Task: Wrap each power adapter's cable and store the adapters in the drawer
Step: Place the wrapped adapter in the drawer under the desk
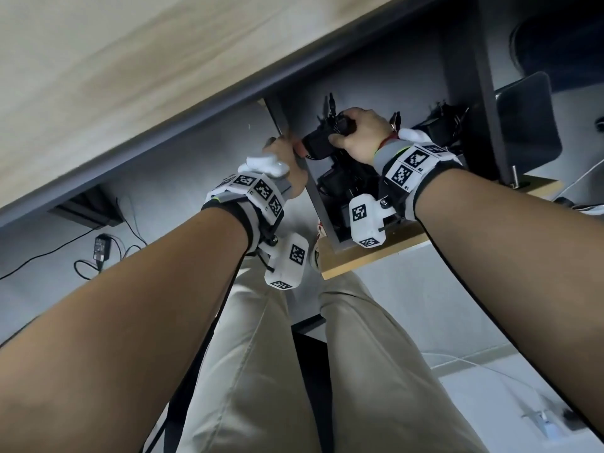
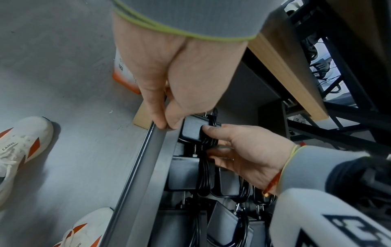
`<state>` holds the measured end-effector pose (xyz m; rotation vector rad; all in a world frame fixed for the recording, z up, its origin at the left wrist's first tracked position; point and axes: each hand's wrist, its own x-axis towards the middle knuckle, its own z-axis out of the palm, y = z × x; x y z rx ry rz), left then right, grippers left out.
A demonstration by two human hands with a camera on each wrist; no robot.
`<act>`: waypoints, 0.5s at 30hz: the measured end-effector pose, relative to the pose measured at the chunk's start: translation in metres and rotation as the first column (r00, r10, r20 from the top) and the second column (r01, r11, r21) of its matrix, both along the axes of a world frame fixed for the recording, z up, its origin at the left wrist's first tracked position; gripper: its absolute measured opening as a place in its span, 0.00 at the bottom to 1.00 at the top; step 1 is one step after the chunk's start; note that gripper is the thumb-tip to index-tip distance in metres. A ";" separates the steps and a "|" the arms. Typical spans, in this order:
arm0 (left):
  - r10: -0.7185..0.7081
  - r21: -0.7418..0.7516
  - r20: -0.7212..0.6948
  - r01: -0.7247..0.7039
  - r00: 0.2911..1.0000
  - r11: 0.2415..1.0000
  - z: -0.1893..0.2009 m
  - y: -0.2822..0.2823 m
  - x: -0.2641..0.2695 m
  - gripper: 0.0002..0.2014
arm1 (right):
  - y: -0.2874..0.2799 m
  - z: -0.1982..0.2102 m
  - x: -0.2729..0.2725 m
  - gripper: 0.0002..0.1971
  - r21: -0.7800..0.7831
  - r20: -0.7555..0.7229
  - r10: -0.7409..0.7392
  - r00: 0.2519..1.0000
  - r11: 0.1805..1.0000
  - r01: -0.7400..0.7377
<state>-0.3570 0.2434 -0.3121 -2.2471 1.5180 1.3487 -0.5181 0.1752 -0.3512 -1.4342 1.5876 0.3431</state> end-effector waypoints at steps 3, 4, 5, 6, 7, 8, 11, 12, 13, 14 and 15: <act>0.024 0.012 0.010 -0.024 1.000 1.000 0.001 0.000 -0.001 0.12 | 0.003 0.000 -0.001 0.37 -0.007 -0.015 -0.005 1.000 1.000 0.005; 0.035 0.020 0.011 -0.036 0.999 0.999 0.003 -0.001 -0.001 0.11 | 0.004 0.002 -0.003 0.38 -0.003 -0.019 -0.015 1.000 1.000 0.015; 0.046 0.026 0.007 -0.046 0.999 0.999 0.003 -0.001 -0.002 0.11 | 0.004 0.004 -0.005 0.39 0.000 -0.020 -0.029 0.999 1.000 0.029; 0.059 0.039 0.004 -0.059 0.998 0.998 0.006 -0.001 -0.002 0.11 | 0.005 0.006 -0.007 0.40 0.001 -0.021 -0.041 0.999 0.999 0.041; 0.068 0.046 -0.005 -0.068 0.998 0.997 0.011 -0.002 -0.003 0.10 | 0.006 0.012 -0.009 0.39 -0.003 -0.013 -0.046 0.999 0.999 0.046; 0.078 0.058 -0.024 -0.076 0.997 0.995 0.018 -0.002 -0.004 0.10 | 0.008 0.019 -0.013 0.37 -0.007 -0.007 -0.047 0.999 0.999 0.047; 0.136 0.089 -0.103 -0.127 0.985 0.988 0.039 -0.003 -0.012 0.09 | 0.012 0.040 -0.020 0.26 -0.017 0.018 -0.070 0.997 0.997 0.070; 0.173 0.077 -0.129 -0.164 0.976 0.983 0.051 -0.002 -0.016 0.07 | 0.014 0.053 -0.021 0.21 -0.018 0.026 -0.071 0.997 0.997 0.072; 0.206 0.045 -0.161 -0.202 0.965 0.978 0.068 -0.001 -0.018 0.06 | 0.016 0.070 -0.021 0.16 -0.036 0.039 -0.071 0.997 0.997 0.073; 0.235 0.030 -0.195 -0.233 0.952 0.972 0.076 -0.001 -0.022 0.07 | 0.018 0.081 -0.022 0.13 -0.043 0.046 -0.095 0.994 0.994 0.097; 0.257 0.018 -0.222 -0.259 0.941 0.966 0.085 0.001 -0.024 0.09 | 0.022 0.092 -0.022 0.10 -0.049 0.054 -0.119 0.991 0.991 0.122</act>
